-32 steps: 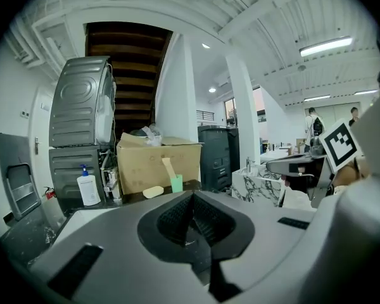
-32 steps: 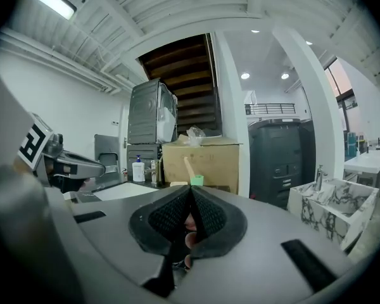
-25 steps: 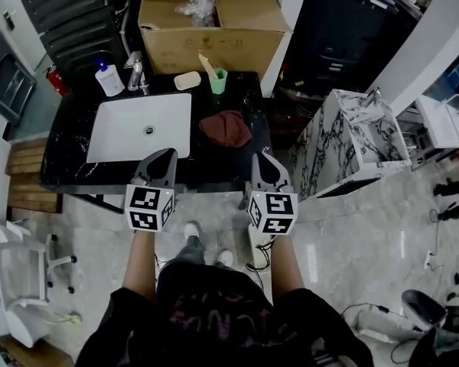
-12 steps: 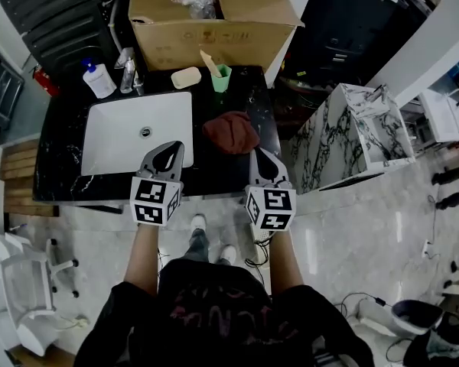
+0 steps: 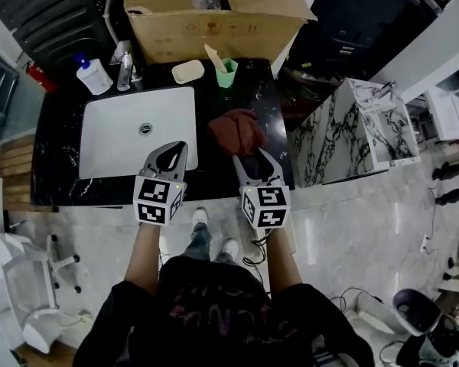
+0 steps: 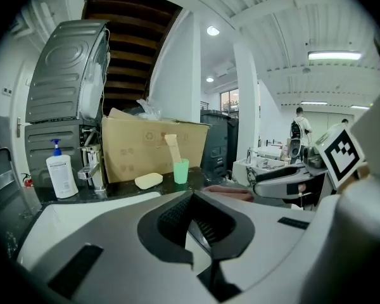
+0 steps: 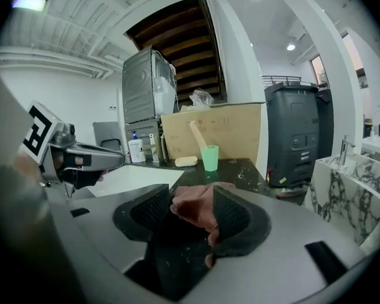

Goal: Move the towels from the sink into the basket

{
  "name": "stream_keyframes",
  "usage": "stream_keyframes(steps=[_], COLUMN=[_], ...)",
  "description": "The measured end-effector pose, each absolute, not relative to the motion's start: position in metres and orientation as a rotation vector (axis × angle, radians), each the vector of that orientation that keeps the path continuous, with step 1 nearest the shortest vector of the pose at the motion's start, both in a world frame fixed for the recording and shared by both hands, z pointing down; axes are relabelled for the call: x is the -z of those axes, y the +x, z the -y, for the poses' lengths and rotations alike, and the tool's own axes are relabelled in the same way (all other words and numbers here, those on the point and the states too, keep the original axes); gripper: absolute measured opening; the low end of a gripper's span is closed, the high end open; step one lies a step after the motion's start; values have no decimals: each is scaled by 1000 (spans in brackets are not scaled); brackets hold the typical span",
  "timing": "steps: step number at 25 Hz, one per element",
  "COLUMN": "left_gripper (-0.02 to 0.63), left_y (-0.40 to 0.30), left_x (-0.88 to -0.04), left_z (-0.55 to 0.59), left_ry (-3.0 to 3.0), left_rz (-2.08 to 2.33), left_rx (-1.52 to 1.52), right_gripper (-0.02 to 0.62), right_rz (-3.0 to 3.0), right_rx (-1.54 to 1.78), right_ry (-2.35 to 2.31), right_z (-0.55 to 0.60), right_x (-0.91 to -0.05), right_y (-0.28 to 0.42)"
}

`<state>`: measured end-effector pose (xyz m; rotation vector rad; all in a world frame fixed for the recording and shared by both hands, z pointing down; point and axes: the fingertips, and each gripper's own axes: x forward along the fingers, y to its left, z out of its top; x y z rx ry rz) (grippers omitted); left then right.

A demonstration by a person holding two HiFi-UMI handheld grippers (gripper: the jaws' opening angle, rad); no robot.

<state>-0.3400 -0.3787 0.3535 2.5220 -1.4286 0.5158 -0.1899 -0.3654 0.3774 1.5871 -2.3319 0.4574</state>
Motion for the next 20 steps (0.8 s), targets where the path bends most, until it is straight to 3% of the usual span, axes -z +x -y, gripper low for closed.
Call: stream_keyframes(steps=[3,10,14,20], left_gripper=[15,15,15,15], left_y=[-347,-353,-356,-361], left_x=[-360,-367,-371,-375], left_z=[383,390,394,396], left_ry=[2511,2506,2501,2499], left_rz=[1425,1407,1401,1399], left_rx=[-531,-553,-559,-559], right_gripper=[256,259,230,96], right_rz=[2314,2261,2240,2207], right_rx=[-483,-541,-561,-540], right_ry=[1571,1559,1565,1643], right_z=[371,383,386,389], right_x=[-389,-412,-418,-416], right_y=[-197,-201,-202,-197])
